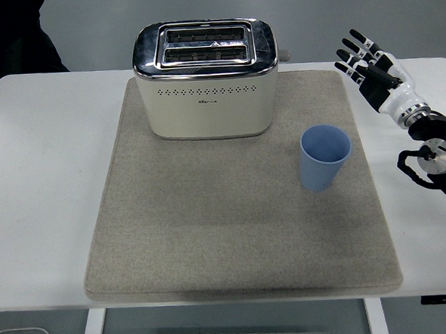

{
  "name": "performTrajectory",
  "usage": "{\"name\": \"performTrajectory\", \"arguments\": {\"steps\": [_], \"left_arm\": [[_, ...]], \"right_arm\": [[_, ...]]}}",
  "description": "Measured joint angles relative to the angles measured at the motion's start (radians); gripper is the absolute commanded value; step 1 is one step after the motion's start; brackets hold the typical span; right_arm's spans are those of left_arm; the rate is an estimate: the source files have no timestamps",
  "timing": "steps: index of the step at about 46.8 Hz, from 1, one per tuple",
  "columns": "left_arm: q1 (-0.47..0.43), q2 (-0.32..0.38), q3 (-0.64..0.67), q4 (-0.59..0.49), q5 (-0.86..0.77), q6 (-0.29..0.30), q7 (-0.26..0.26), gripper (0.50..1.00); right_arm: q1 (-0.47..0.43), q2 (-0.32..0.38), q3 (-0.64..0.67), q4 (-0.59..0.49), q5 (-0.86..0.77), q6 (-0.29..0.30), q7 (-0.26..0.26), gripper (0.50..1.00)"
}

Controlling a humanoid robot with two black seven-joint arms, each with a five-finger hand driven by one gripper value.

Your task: Put the water cup in front of the bread machine

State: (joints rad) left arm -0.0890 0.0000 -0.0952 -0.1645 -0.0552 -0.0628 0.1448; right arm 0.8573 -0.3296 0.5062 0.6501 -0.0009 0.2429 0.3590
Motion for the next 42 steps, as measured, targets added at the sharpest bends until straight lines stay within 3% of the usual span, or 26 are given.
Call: {"name": "performTrajectory", "arguments": {"steps": [17,36,42], "left_arm": [[0.0,0.0,0.0,-0.001,0.0,0.0,0.0,1.0],[0.0,0.0,0.0,-0.001,0.001,0.0,0.001,1.0],[0.0,0.0,0.0,-0.001,0.002,0.0,0.001,1.0]], "right_arm": [[-0.079,-0.122,-0.001,0.042,-0.158,0.071,0.008,0.928],[-0.168,-0.287,-0.001,0.148,-0.257,0.195,0.115,0.928],[-0.206,-0.331,-0.002,0.184,-0.303,0.241,0.187,0.928]]}}
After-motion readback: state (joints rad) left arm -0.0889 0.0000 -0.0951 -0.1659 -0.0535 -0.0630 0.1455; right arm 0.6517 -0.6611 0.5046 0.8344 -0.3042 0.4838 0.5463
